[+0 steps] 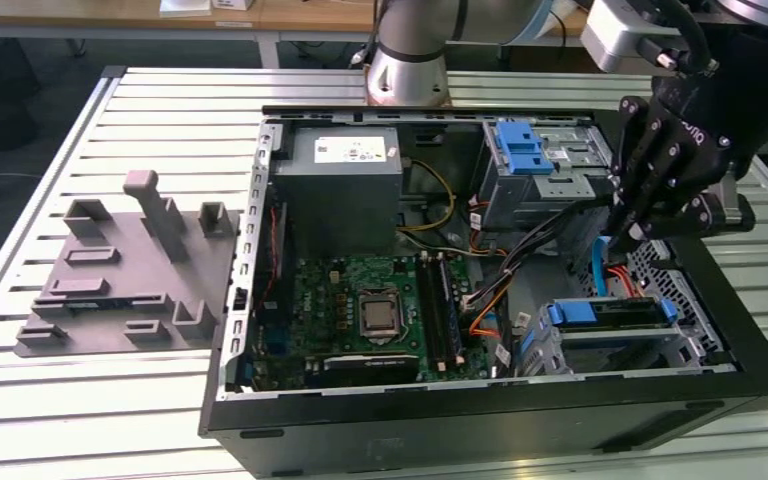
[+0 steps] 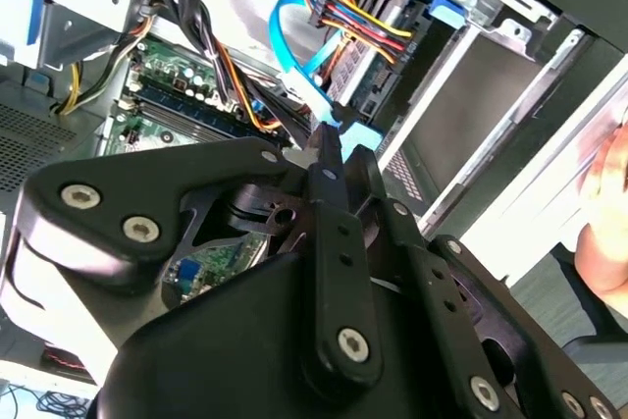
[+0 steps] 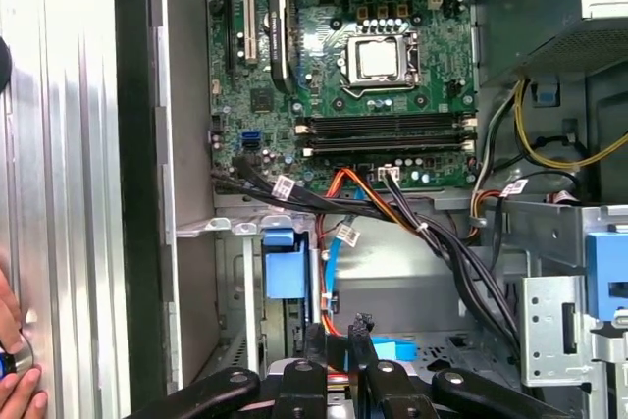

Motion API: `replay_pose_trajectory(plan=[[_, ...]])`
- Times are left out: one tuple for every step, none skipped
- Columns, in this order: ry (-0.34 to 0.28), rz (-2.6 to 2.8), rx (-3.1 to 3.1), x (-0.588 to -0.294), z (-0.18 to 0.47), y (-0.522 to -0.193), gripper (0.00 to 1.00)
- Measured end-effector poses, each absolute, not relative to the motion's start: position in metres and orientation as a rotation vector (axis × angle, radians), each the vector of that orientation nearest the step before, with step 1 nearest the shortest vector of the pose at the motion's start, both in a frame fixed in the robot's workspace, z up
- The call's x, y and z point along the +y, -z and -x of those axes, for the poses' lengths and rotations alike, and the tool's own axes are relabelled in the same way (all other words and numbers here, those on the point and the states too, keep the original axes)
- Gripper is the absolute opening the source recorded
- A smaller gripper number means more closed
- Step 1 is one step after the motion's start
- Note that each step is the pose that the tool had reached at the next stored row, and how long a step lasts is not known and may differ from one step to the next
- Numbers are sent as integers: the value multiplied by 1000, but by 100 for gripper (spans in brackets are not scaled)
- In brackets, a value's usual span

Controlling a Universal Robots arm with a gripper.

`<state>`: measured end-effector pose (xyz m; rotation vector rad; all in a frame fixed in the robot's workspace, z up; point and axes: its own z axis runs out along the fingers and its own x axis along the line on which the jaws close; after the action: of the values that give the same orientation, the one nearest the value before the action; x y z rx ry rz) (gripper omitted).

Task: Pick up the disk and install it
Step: 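Insert the second disk wire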

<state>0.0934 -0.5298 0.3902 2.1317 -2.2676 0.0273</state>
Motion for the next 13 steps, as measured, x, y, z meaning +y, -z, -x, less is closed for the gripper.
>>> replay_pose_trajectory(plan=[[-28,-2132,-2268,-529,-93,-390,24],[-28,-2132,-2267,-528,-93,-390,24],[-28,-2132,-2268,-528,-93,-389,24],[-28,-2132,-2268,-528,-93,-388,24],[-30,-2132,-2268,-528,-93,-388,24],[-32,-2131,-2267,-528,-93,-387,24],[-34,-2131,-2267,-528,-93,-386,24],[-35,-2131,-2267,-528,-93,-385,24],[-36,-2131,-2267,-528,-93,-384,24],[-36,-2131,-2267,-528,-93,-384,24],[-37,-2130,-2266,-527,-93,-383,24],[-37,-2130,-2266,-527,-93,-382,24],[-37,-2130,-2266,-527,-93,-381,24]])
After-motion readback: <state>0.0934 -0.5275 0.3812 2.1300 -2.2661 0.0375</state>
